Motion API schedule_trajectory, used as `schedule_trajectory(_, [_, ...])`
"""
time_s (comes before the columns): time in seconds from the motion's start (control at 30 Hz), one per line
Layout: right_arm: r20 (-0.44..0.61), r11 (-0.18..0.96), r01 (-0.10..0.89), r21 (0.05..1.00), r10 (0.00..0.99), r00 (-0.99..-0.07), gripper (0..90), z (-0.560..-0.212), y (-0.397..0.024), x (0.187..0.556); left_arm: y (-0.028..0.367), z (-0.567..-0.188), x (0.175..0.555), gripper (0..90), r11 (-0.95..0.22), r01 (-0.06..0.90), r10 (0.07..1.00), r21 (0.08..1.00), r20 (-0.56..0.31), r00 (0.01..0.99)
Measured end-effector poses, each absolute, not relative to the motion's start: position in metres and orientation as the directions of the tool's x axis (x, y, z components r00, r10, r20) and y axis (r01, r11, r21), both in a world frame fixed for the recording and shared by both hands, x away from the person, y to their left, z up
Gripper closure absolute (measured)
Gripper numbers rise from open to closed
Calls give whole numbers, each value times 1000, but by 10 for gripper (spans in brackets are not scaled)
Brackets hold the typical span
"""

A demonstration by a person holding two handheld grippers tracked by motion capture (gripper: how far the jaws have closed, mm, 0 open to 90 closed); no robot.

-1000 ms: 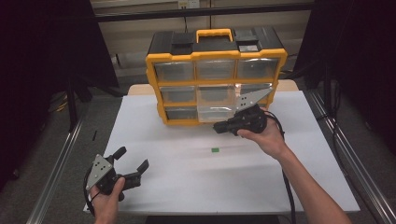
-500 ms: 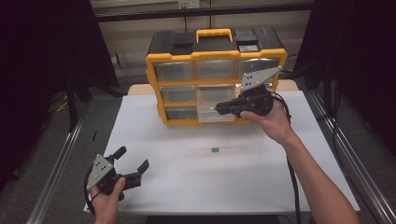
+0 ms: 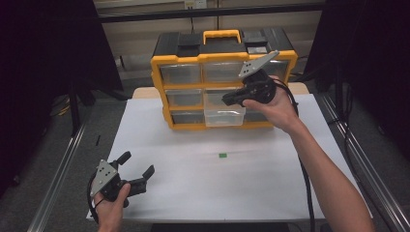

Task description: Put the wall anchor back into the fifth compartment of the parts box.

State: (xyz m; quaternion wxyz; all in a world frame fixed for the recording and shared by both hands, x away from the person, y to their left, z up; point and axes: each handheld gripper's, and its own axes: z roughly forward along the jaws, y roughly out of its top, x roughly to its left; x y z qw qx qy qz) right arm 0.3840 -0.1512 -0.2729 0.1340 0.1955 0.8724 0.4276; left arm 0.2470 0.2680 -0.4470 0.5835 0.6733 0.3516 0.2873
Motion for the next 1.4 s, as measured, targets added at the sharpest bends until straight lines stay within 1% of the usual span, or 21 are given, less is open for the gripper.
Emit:
schedule_trajectory(0.07, [-71,577,239,781,462,-884,847,-273,-150,390,267,-447,247,33,-63,141,804,988,-33,594])
schedule_trajectory(0.13, [-72,587,253,769,472,-879,847,-272,-148,395,268,-447,247,33,-74,134,801,988,-21,598])
schedule_trajectory(0.23, [-76,610,282,741,493,-867,847,-272,-144,404,267,-447,246,33,-61,145,799,988,-39,600])
schedule_trajectory(0.3, [-84,652,296,698,485,-870,847,-271,-137,409,266,-448,246,33,-62,150,802,987,-40,596])
schedule_trajectory(0.4, [-83,665,302,683,481,-873,847,-270,-133,411,266,-448,247,33,-59,149,803,987,-42,595])
schedule_trajectory(0.5, [-79,698,316,642,471,-879,847,-270,-127,416,267,-447,246,32,-59,150,804,987,-42,593])
schedule_trajectory(0.63, [-78,722,325,611,464,-882,846,-273,-125,420,266,-448,246,31,-63,153,802,986,-41,596])
schedule_trajectory(0.73, [-58,742,336,581,449,-892,846,-278,-125,422,266,-448,246,31,-61,153,803,986,-42,595])
schedule_trajectory(0.9, [-76,757,358,546,471,-879,844,-285,-125,425,266,-448,246,31,-59,153,805,986,-44,592])
schedule_trajectory(1.07, [-64,753,367,546,475,-878,839,-288,-126,427,267,-448,247,30,-62,156,797,986,-45,603])
schedule_trajectory(1.1, [-54,744,375,553,481,-875,770,-288,-127,427,267,-448,247,30,-67,156,798,985,-41,602])
schedule_trajectory(1.13, [-54,744,375,553,481,-875,770,-288,-127,427,268,-448,247,30,-63,157,799,986,-44,599])
schedule_trajectory(1.23, [-58,726,367,581,487,-872,660,-289,-128,426,267,-448,246,30,-60,155,803,986,-44,594])
schedule_trajectory(1.27, [-55,716,366,594,490,-870,585,-289,-129,426,267,-448,246,30,-58,156,803,986,-46,594])
schedule_trajectory(1.3, [-47,705,373,603,498,-866,529,-288,-130,426,268,-448,246,30,-66,157,794,985,-43,607])
schedule_trajectory(1.33, [-32,675,365,641,499,-866,393,-284,-133,423,269,-448,247,30,-74,152,799,986,-32,600])
schedule_trajectory(1.37, [-32,675,365,641,499,-866,393,-284,-133,423,269,-448,247,30,-74,152,799,986,-32,600])
schedule_trajectory(1.4, [-27,658,371,656,511,-859,287,-283,-134,423,269,-448,247,30,-66,156,796,985,-43,604])
